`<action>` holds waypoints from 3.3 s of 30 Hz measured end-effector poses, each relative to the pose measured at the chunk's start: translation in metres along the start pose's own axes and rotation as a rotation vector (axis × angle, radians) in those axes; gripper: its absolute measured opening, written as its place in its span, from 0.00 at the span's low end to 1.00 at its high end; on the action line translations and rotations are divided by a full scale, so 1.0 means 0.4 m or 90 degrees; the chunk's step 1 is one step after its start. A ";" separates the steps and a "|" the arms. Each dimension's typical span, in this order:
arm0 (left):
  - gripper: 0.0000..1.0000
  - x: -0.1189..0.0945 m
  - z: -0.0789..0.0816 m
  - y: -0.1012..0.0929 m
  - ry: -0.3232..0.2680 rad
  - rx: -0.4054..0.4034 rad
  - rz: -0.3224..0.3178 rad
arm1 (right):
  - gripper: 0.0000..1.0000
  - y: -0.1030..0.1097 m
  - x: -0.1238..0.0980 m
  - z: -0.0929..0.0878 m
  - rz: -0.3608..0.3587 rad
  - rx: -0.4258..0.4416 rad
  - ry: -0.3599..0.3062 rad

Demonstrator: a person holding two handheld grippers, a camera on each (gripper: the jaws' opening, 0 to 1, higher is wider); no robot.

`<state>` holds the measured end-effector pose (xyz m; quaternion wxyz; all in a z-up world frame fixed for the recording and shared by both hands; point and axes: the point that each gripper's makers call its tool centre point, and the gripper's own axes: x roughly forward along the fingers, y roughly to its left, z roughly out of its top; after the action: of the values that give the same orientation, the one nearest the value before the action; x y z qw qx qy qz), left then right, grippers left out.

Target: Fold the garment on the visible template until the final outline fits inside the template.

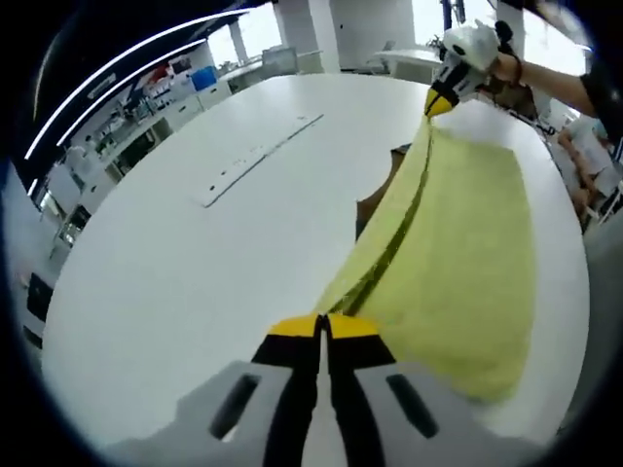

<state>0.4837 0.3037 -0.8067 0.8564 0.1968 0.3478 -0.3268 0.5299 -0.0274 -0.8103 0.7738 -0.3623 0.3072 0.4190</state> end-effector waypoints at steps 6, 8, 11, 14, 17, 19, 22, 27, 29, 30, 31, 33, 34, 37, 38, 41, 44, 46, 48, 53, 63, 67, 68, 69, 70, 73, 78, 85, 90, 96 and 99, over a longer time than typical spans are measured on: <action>0.00 0.009 0.033 0.039 -0.042 -0.097 0.036 | 0.00 -0.039 0.023 0.023 -0.030 0.028 -0.012; 0.00 0.014 0.025 0.051 -0.031 -0.106 0.059 | 0.00 -0.043 0.038 0.019 -0.028 0.053 -0.010; 0.00 0.020 0.019 0.068 -0.040 -0.133 0.069 | 0.00 -0.056 0.044 0.015 -0.040 0.058 -0.005; 0.01 0.014 0.013 0.075 -0.042 -0.144 0.073 | 0.09 -0.063 0.037 0.017 -0.043 0.084 -0.009; 0.07 0.005 0.003 0.066 -0.033 -0.128 0.069 | 0.14 -0.057 0.022 0.020 -0.021 0.096 -0.020; 0.12 0.001 -0.005 0.054 -0.026 -0.115 0.057 | 0.17 -0.047 0.020 0.012 -0.015 0.089 -0.012; 0.20 0.003 -0.018 0.028 -0.010 -0.085 0.035 | 0.22 -0.026 0.004 -0.008 -0.010 0.065 0.011; 0.24 0.033 -0.036 0.010 0.013 -0.042 0.025 | 0.31 -0.008 0.028 -0.034 0.006 0.060 0.028; 0.26 0.048 -0.036 0.019 0.010 -0.053 0.033 | 0.35 -0.015 0.048 -0.046 -0.002 0.081 0.038; 0.26 0.056 -0.029 0.022 0.011 -0.068 0.050 | 0.36 -0.023 0.053 -0.045 -0.018 0.100 0.033; 0.25 0.060 -0.031 0.036 0.011 -0.082 0.075 | 0.38 -0.034 0.059 -0.035 -0.032 0.116 0.011; 0.25 0.074 -0.030 0.052 -0.009 -0.114 0.085 | 0.40 -0.043 0.068 -0.024 -0.038 0.180 -0.009; 0.25 0.080 -0.033 0.062 -0.016 -0.147 0.095 | 0.40 -0.051 0.072 -0.029 -0.046 0.202 -0.009; 0.24 0.079 -0.025 0.068 -0.036 -0.198 0.114 | 0.35 -0.084 0.075 -0.036 -0.080 0.249 -0.018; 0.24 0.077 -0.025 0.078 -0.041 -0.213 0.127 | 0.33 -0.092 0.072 -0.033 -0.087 0.262 -0.025; 0.19 0.061 -0.018 0.102 -0.058 -0.230 0.141 | 0.26 -0.124 0.054 -0.035 -0.121 0.292 -0.034; 0.23 0.052 -0.020 0.099 -0.055 -0.222 0.139 | 0.29 -0.114 0.041 -0.028 -0.113 0.311 -0.043; 0.26 0.040 -0.022 0.093 -0.048 -0.213 0.138 | 0.34 -0.104 0.036 -0.029 -0.101 0.325 -0.046; 0.27 0.028 -0.024 0.095 -0.052 -0.212 0.130 | 0.38 -0.089 0.027 -0.028 -0.089 0.337 -0.050; 0.39 -0.017 0.000 0.034 -0.085 -0.228 0.084 | 0.55 -0.035 0.006 -0.010 -0.026 0.421 -0.083; 0.62 -0.086 0.015 -0.067 -0.113 -0.217 0.020 | 0.87 0.040 -0.078 0.005 0.019 0.441 -0.107; 0.67 -0.117 0.010 -0.109 -0.122 -0.207 0.001 | 0.97 0.074 -0.107 0.011 0.035 0.425 -0.111; 0.67 -0.126 0.011 -0.125 -0.124 -0.203 -0.004 | 0.98 0.085 -0.115 0.012 0.038 0.421 -0.110; 0.69 -0.133 0.007 -0.135 -0.125 -0.197 -0.009 | 0.99 0.096 -0.123 0.014 0.040 0.416 -0.110; 0.69 -0.138 0.004 -0.143 -0.125 -0.192 -0.014 | 0.99 0.112 -0.133 0.015 0.045 0.406 -0.110; 0.70 -0.157 -0.018 -0.179 -0.118 -0.171 -0.022 | 0.99 0.146 -0.147 0.006 0.061 0.384 -0.098; 0.70 -0.178 -0.037 -0.237 -0.123 -0.162 -0.029 | 0.99 0.219 -0.170 -0.007 0.083 0.366 -0.087; 0.68 -0.198 -0.065 -0.284 -0.128 -0.169 -0.029 | 0.99 0.292 -0.193 -0.035 0.099 0.365 -0.076; 0.65 -0.200 -0.096 -0.306 -0.118 -0.179 -0.024 | 0.97 0.319 -0.199 -0.054 0.105 0.371 -0.072; 0.60 -0.199 -0.127 -0.331 -0.117 -0.189 -0.023 | 0.94 0.356 -0.201 -0.081 0.109 0.383 -0.069; 0.55 -0.199 -0.144 -0.339 -0.111 -0.188 -0.017 | 0.88 0.361 -0.199 -0.093 0.100 0.377 -0.071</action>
<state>0.3190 0.2737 -0.8034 0.8984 0.0354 0.3191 -0.2997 0.3611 -0.0357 -0.8126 0.8264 -0.0728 0.4002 0.3893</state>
